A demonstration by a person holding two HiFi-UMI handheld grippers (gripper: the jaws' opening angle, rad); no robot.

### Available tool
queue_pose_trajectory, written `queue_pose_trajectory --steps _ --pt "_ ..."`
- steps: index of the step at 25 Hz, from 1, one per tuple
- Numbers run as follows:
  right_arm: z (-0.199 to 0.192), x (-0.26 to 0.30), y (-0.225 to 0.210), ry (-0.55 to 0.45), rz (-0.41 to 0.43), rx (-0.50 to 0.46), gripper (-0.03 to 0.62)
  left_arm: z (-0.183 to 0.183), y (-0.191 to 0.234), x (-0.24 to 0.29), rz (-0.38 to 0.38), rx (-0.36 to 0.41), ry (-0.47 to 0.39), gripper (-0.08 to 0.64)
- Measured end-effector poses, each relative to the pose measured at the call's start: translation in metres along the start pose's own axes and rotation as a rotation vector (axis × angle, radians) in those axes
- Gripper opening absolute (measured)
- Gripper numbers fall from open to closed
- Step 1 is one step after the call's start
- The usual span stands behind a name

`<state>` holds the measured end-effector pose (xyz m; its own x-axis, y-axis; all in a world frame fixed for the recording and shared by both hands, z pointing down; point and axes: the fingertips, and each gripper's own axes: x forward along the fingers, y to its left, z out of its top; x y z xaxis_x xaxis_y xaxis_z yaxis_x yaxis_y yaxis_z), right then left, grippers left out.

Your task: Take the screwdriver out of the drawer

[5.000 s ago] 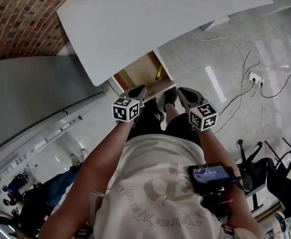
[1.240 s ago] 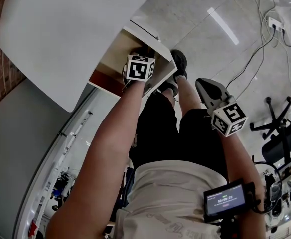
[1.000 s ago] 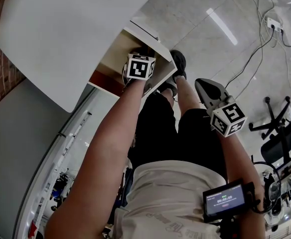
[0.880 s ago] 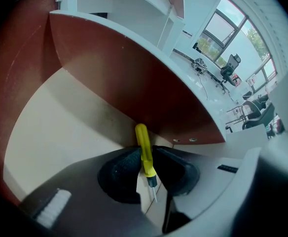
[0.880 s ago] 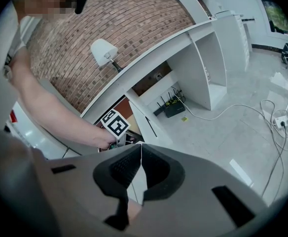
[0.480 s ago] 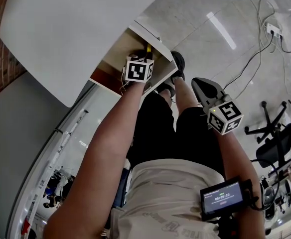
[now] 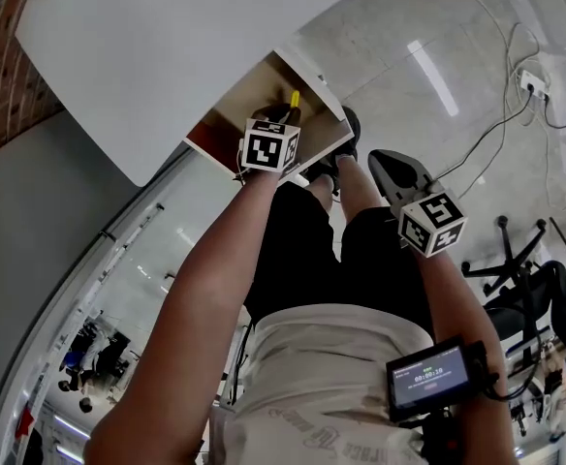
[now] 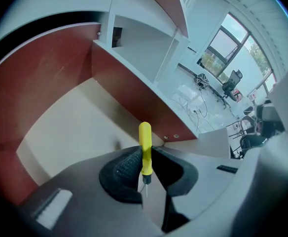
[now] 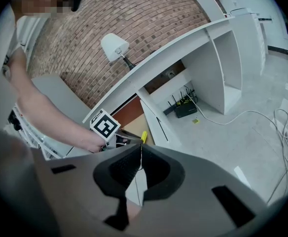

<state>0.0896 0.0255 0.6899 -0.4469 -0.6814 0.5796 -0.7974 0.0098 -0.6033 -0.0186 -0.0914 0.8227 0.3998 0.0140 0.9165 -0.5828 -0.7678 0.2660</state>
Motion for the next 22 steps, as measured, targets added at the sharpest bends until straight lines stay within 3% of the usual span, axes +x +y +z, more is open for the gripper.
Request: queue_pose_trajectory --steps 22 --pt "0.022 0.024 0.054 0.08 0.096 -0.132 0.006 -0.001 0.002 -0.099 -0.001 -0.105 -0.203 0.058"
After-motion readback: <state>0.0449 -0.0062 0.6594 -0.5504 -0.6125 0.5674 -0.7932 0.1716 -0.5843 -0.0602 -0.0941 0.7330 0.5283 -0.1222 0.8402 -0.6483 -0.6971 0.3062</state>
